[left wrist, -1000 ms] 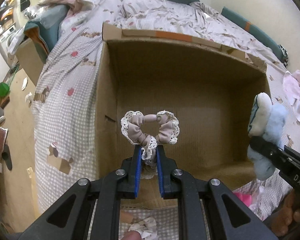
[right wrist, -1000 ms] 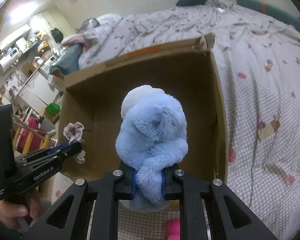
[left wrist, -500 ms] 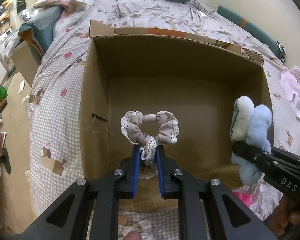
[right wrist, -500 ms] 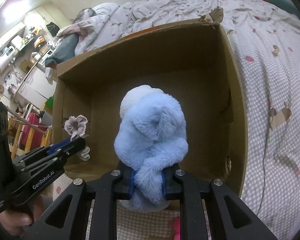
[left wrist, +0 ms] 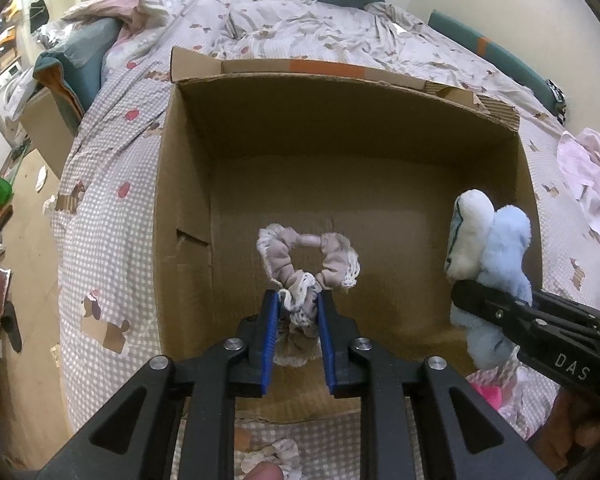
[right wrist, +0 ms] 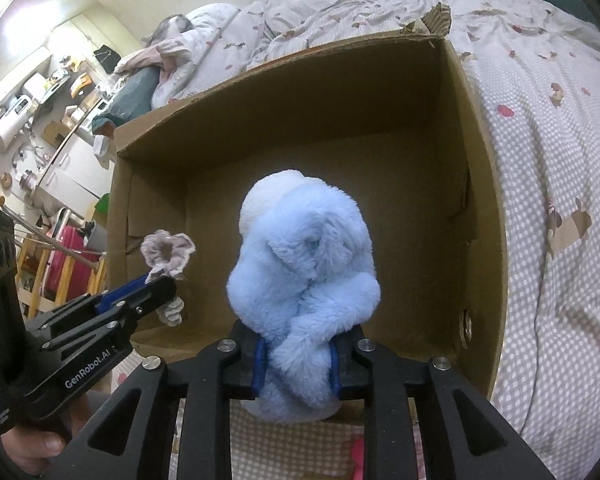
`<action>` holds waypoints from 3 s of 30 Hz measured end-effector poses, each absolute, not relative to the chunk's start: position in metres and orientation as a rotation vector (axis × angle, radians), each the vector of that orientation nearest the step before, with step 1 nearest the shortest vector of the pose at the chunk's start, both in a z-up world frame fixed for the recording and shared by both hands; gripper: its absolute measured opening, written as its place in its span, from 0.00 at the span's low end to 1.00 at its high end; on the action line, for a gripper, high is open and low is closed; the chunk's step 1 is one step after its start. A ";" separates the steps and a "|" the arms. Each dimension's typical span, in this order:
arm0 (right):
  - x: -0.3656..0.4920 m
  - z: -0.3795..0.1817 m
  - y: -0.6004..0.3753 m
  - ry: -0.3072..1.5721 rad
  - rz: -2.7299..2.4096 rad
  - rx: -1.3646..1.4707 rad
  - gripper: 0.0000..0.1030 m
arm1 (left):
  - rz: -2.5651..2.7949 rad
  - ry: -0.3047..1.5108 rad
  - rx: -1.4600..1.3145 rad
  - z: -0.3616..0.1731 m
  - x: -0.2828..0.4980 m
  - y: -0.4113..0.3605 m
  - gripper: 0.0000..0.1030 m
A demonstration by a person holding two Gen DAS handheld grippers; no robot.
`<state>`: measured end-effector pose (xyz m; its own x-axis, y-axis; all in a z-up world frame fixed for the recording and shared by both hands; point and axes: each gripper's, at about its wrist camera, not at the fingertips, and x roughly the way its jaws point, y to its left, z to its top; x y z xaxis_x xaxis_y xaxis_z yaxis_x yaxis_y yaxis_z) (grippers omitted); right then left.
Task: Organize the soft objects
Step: 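Open both grippers to drop the scrunchies into the box, then grasp the white scrunchie with the left gripper while the right gripper grasps the plastic packet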
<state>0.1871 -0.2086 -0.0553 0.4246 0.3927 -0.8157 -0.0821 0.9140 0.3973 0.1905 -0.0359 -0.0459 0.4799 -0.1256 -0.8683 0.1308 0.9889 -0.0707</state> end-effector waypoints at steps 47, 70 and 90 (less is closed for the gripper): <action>0.093 -0.010 -0.262 1.012 0.136 0.332 0.73 | 0.037 1.046 -0.099 -0.008 0.102 0.047 0.75; 0.072 -0.038 -0.287 1.119 0.111 0.473 0.73 | -0.041 1.456 -0.138 -0.131 0.108 0.000 0.44; 0.060 -0.072 -0.281 1.300 0.140 0.569 0.73 | -0.152 1.227 -0.061 -0.014 0.060 0.010 0.15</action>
<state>0.0601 -0.2811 -0.0721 0.2804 0.4087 -0.8685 0.2142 0.8553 0.4717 0.0599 0.0100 -0.0145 0.3282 -0.1489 -0.9328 0.0829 0.9882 -0.1286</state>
